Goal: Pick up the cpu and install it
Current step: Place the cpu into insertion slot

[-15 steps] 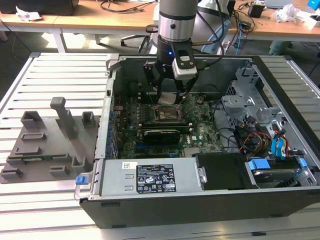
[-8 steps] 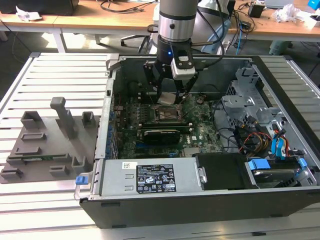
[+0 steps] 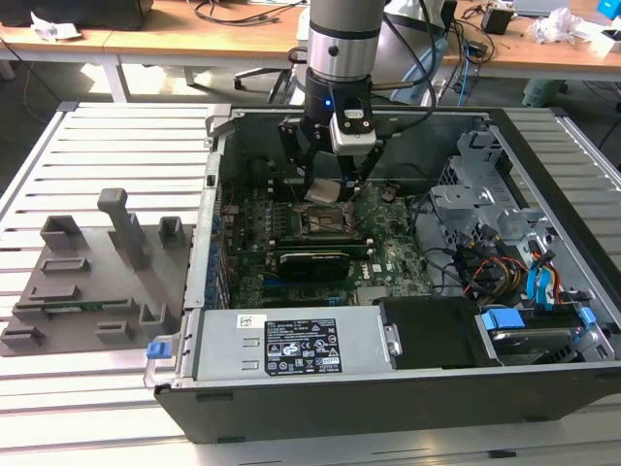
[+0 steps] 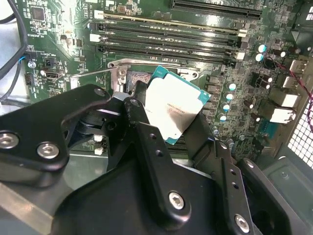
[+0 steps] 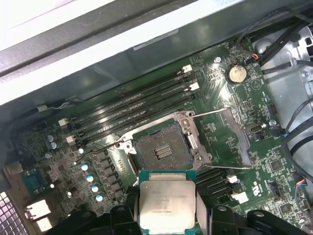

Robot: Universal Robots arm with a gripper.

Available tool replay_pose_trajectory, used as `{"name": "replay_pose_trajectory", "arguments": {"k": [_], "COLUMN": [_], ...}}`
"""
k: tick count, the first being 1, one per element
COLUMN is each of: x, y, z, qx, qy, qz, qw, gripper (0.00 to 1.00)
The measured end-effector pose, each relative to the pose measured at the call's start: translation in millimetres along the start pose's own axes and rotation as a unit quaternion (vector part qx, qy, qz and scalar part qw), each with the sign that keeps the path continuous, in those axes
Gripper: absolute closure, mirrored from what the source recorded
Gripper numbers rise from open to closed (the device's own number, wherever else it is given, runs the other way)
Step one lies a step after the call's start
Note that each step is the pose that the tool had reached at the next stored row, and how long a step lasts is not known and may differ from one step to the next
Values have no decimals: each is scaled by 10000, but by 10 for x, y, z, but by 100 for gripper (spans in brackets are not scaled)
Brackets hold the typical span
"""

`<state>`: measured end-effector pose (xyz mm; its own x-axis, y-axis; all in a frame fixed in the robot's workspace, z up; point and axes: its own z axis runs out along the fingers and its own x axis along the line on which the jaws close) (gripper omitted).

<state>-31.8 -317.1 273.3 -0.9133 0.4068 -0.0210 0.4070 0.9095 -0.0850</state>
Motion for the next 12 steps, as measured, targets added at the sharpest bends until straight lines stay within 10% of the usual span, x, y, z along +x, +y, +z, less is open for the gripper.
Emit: {"name": "replay_pose_trajectory", "arguments": {"k": [12], "x": [0], "y": [0], "z": [0], "qx": [10], "qy": [42], "qz": [497], "qw": [9988], "gripper": [45]}}
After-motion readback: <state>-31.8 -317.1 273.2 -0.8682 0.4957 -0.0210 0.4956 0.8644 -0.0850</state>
